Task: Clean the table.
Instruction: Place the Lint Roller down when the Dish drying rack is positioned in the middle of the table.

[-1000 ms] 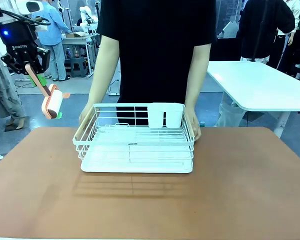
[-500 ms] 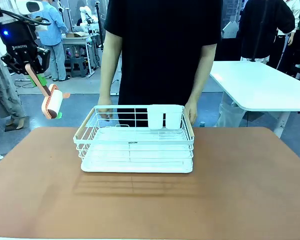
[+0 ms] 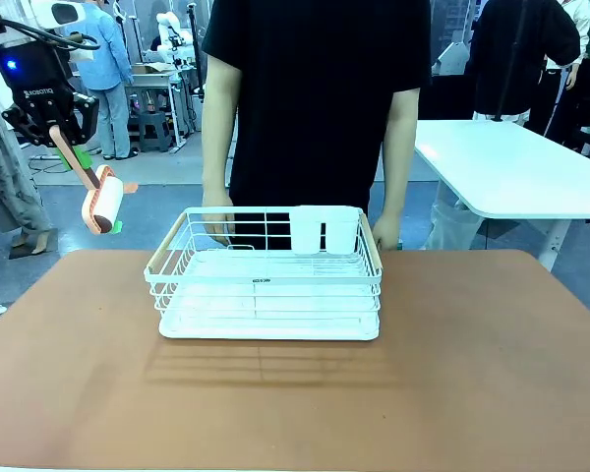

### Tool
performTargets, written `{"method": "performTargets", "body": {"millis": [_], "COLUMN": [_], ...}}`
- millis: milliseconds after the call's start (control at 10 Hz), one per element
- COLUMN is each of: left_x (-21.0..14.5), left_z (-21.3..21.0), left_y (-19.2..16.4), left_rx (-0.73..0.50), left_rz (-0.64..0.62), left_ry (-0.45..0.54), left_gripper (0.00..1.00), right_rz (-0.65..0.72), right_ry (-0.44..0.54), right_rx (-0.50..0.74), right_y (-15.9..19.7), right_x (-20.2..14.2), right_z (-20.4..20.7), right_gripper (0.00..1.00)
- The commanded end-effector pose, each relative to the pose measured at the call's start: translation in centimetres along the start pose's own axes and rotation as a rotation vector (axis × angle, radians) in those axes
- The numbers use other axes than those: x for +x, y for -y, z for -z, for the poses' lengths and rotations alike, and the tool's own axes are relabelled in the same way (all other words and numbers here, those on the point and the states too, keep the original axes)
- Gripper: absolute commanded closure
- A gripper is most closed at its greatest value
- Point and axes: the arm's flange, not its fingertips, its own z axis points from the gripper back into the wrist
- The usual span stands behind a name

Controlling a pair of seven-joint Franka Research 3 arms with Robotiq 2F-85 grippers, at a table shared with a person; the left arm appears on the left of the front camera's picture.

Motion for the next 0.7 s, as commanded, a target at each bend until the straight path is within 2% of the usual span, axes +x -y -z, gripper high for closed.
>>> {"method": "performTargets", "body": {"millis": [0, 600], "left_x": [0.0, 0.0], "left_z": [-0.41, -0.41], "left_y": [-0.2, -0.2], "left_rx": [-0.003, -0.003], "left_rz": [-0.003, -0.003], "left_ry": [0.006, 0.006], "left_gripper": [0.79, 0.79], "right_rz": [0.005, 0.005], "right_ry": [0.004, 0.004], "right_rx": [-0.001, -0.001], "right_y": [-0.36, -0.36], "right_x": [0.03, 0.03], "right_z": [0.03, 0.03], "right_gripper": [0.0, 0.0]}}
